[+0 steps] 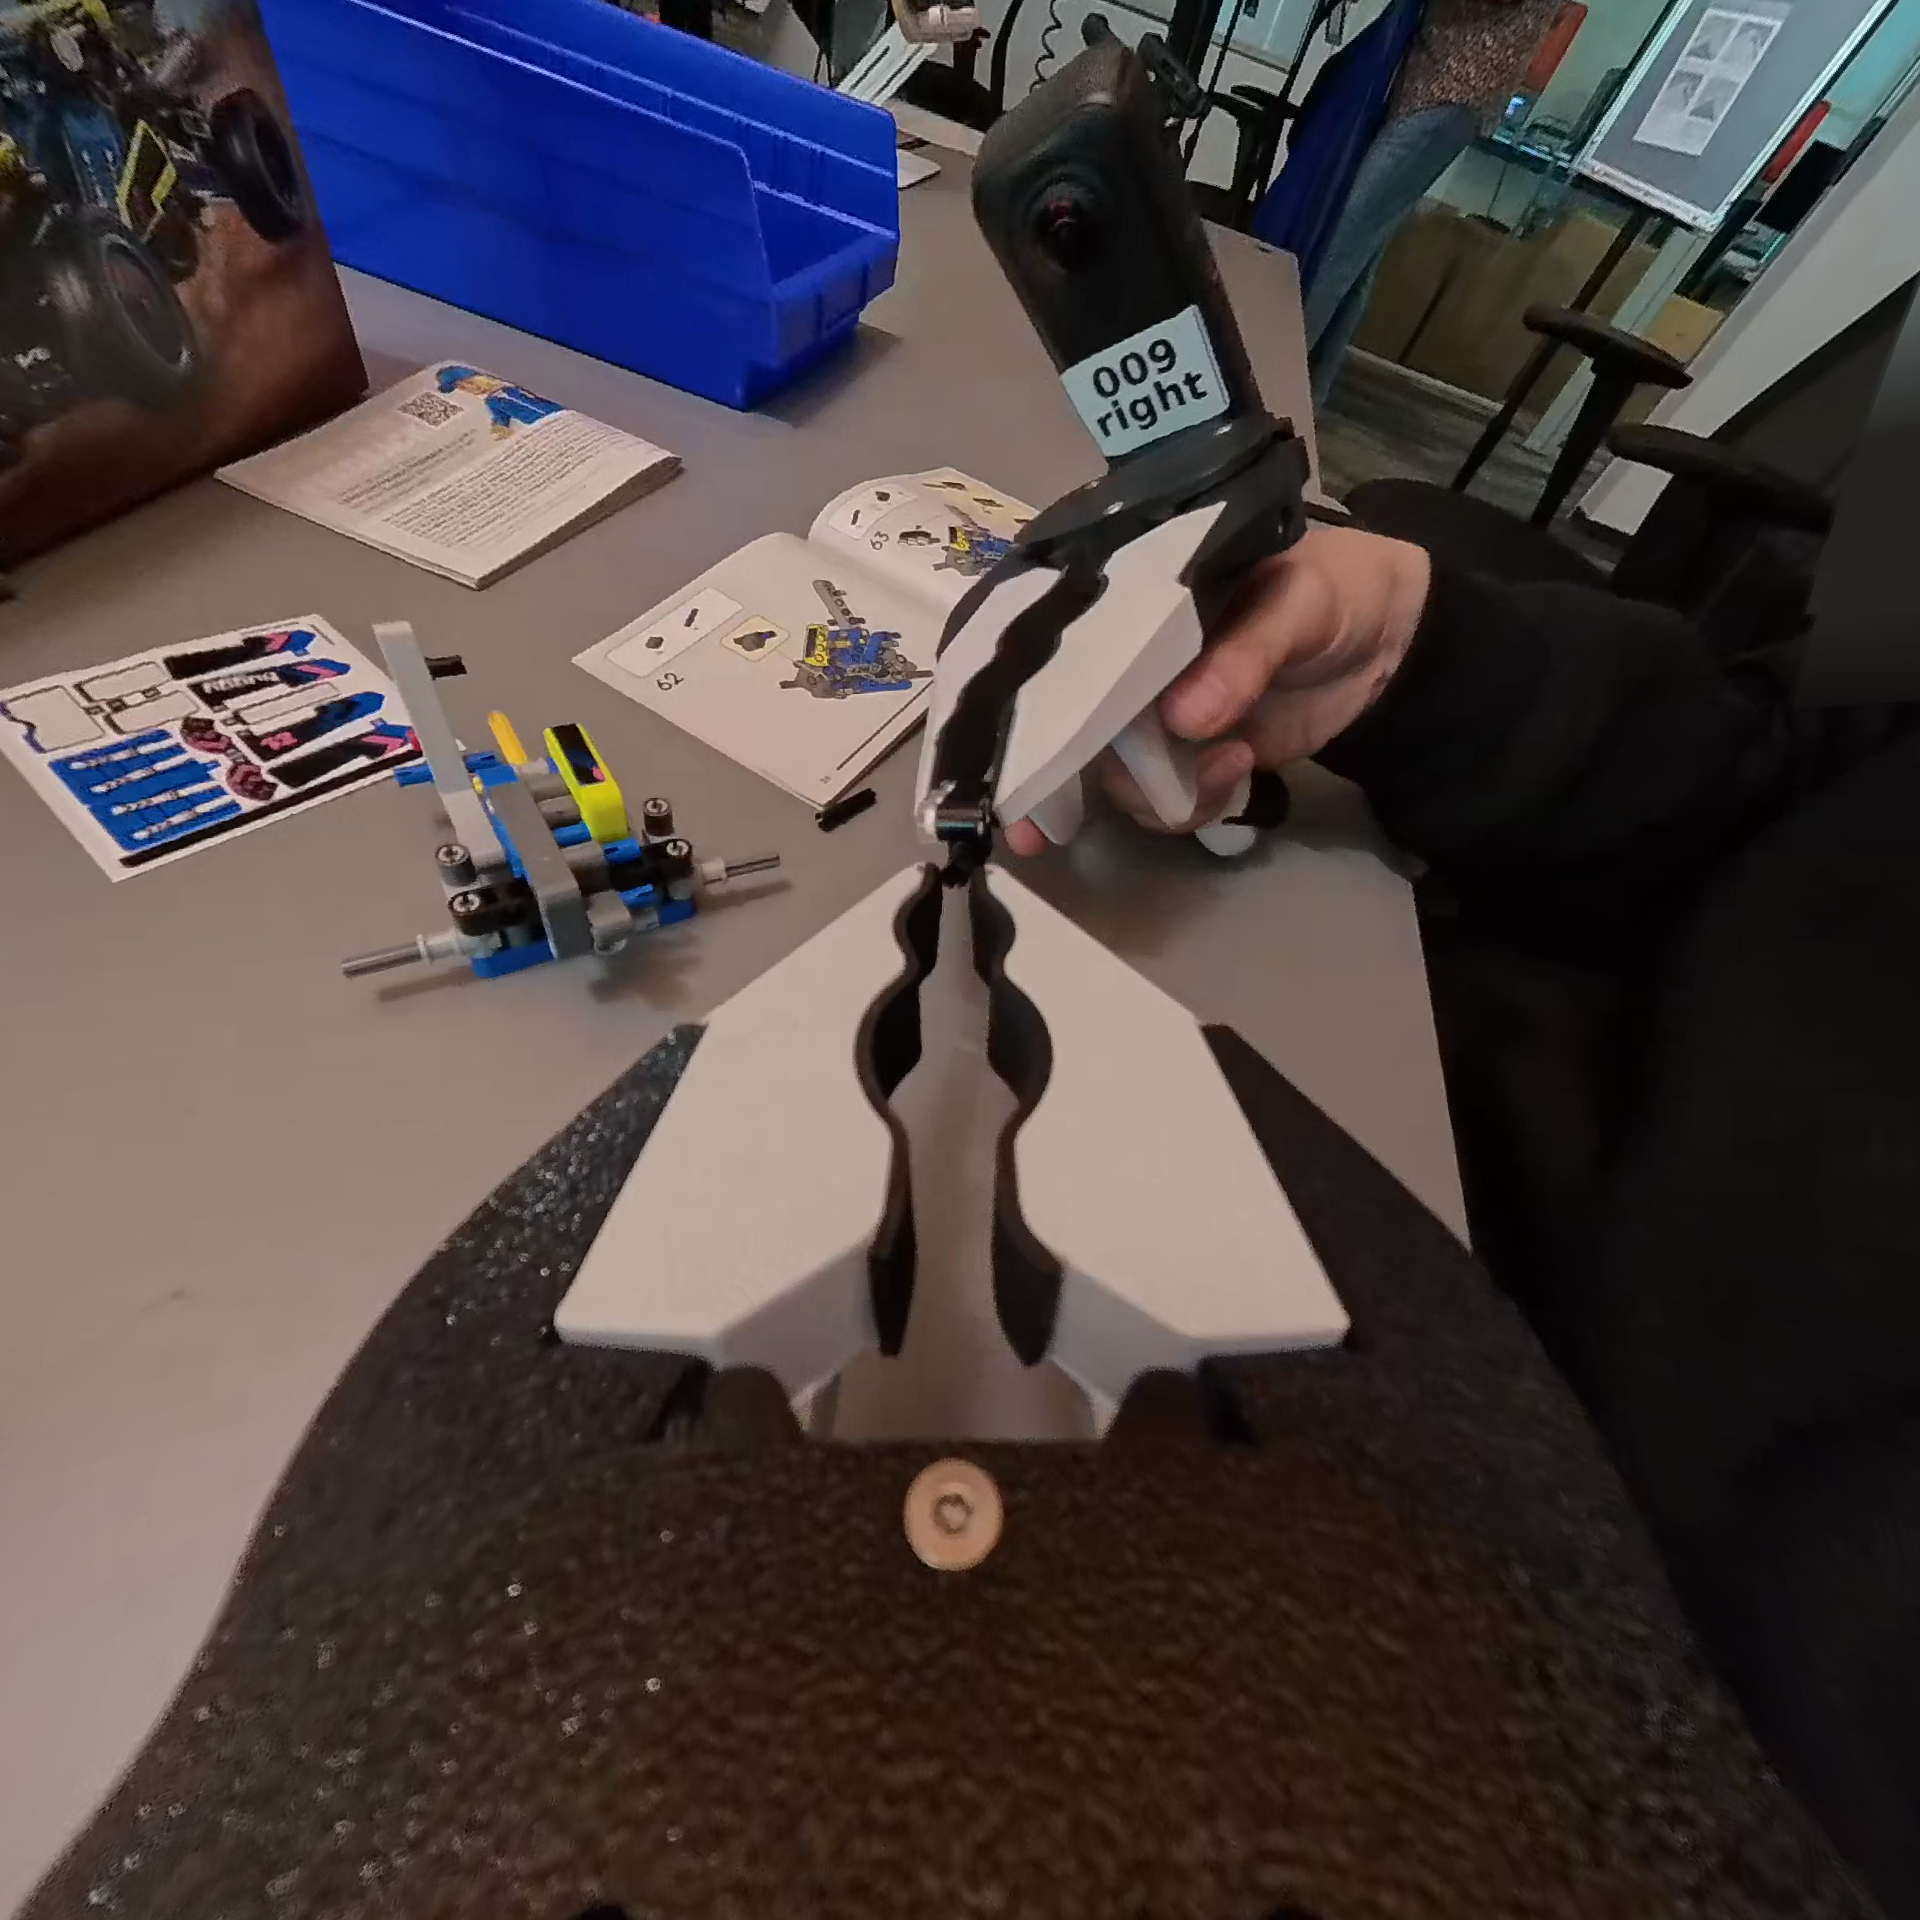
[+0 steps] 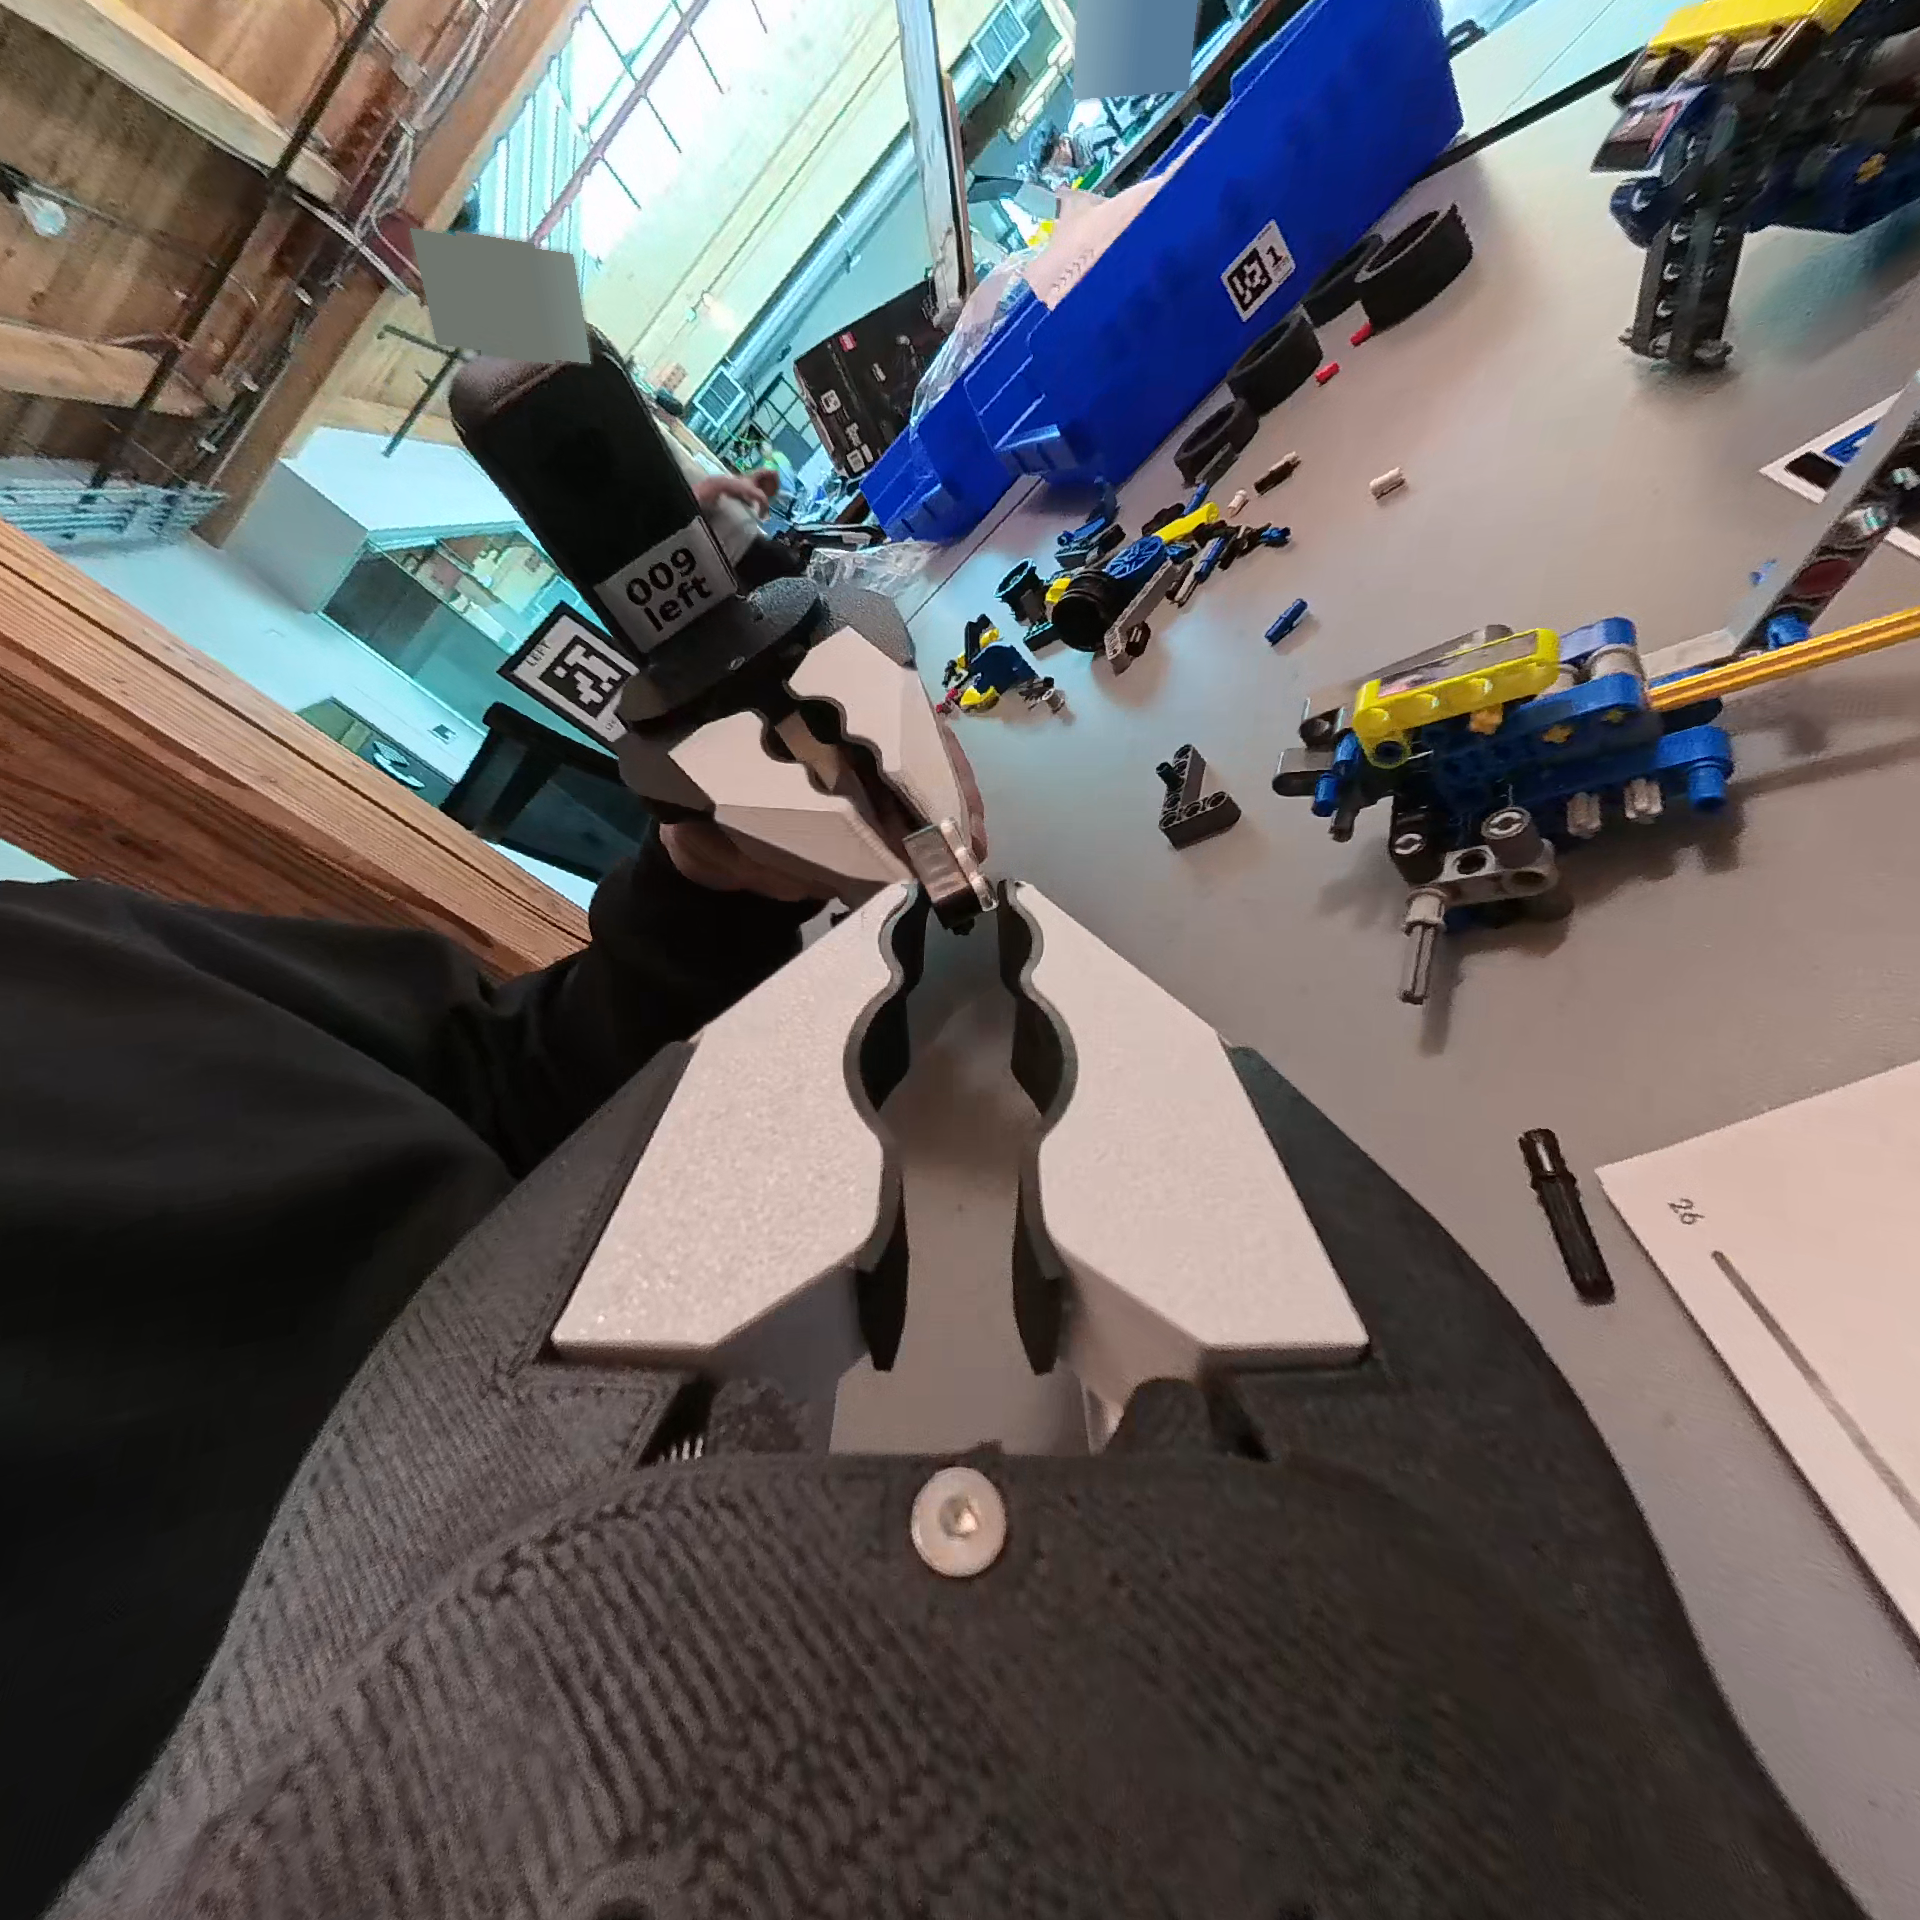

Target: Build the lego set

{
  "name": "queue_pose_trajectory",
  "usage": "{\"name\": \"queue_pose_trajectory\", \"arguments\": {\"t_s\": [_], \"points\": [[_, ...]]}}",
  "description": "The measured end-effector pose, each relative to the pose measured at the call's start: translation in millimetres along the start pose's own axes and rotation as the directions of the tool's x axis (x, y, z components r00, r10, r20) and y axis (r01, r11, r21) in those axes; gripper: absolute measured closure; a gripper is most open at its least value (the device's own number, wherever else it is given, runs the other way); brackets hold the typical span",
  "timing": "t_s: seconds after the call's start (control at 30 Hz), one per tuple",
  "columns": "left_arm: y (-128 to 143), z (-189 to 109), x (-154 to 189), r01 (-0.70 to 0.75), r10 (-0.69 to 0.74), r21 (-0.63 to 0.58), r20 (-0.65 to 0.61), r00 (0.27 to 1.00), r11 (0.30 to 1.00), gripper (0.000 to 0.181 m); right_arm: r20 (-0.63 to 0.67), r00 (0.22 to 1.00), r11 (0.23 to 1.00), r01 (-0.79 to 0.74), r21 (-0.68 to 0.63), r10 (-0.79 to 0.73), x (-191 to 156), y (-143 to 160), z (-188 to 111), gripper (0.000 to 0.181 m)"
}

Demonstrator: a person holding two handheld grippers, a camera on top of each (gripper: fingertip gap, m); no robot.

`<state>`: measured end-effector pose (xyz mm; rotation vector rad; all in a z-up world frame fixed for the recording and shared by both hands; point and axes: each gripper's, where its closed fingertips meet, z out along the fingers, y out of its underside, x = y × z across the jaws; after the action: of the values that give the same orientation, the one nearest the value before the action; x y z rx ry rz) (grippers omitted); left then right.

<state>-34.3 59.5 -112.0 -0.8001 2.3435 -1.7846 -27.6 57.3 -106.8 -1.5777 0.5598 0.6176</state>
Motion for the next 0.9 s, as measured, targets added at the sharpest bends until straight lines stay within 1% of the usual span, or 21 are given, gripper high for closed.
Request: {"name": "queue_pose_trajectory", "arguments": {"t_s": [0.1,0.17,0.23,0.3,0.37,0.43,0.53,0.6,0.7,0.9], "points": [[1,0,2,0.051,-0.051,0.012,-0.038,0.998,0.999,0.179,-0.027,0.998,0.999,0.047,-0.017,-0.048,0,1,0,0.169],[-8,-3,6,0.151,-0.141,0.08,-0.12,0.983,0.985,0.18,-0.006,0.995,0.995,0.099,-0.013,-0.099,-5,-2,-2,0.169],[-17,-10,6,0.281,-0.247,0.143,-0.215,0.945,0.949,0.18,0.019,0.984,0.984,0.179,-0.015,-0.178,-12,-5,-8,0.167],[-24,-18,4,0.366,-0.301,0.193,-0.296,0.906,0.911,0.18,0.007,0.961,0.96,0.275,-0.051,-0.275,-14,-4,-14,0.16],[-27,-22,4,0.428,-0.334,0.213,-0.367,0.868,0.878,0.18,-0.033,0.936,0.936,0.348,-0.053,-0.35,-14,-8,-18,0.158],[-32,-26,8,0.472,-0.344,0.23,-0.435,0.832,0.851,0.18,-0.058,0.927,0.929,0.369,-0.021,-0.369,-17,-14,-17,0.161],[-39,-31,13,0.528,-0.349,0.24,-0.523,0.777,0.815,0.18,-0.027,0.946,0.946,0.324,0.009,-0.324,-24,-16,-9,0.164],[-39,-33,11,0.548,-0.356,0.243,-0.542,0.761,0.8,0.18,-0.004,0.949,0.949,0.316,0.014,-0.316,-29,-13,-4,0.165],[-34,-31,7,0.559,-0.375,0.236,-0.532,0.759,0.795,0.18,0.008,0.947,0.947,0.322,0.006,-0.322,-32,-10,1,0.165],[-28,-25,8,0.528,-0.372,0.213,-0.501,0.781,0.822,0.181,-0.006,0.951,0.951,0.311,0.0,-0.311,-26,-8,1,0.166]]}}
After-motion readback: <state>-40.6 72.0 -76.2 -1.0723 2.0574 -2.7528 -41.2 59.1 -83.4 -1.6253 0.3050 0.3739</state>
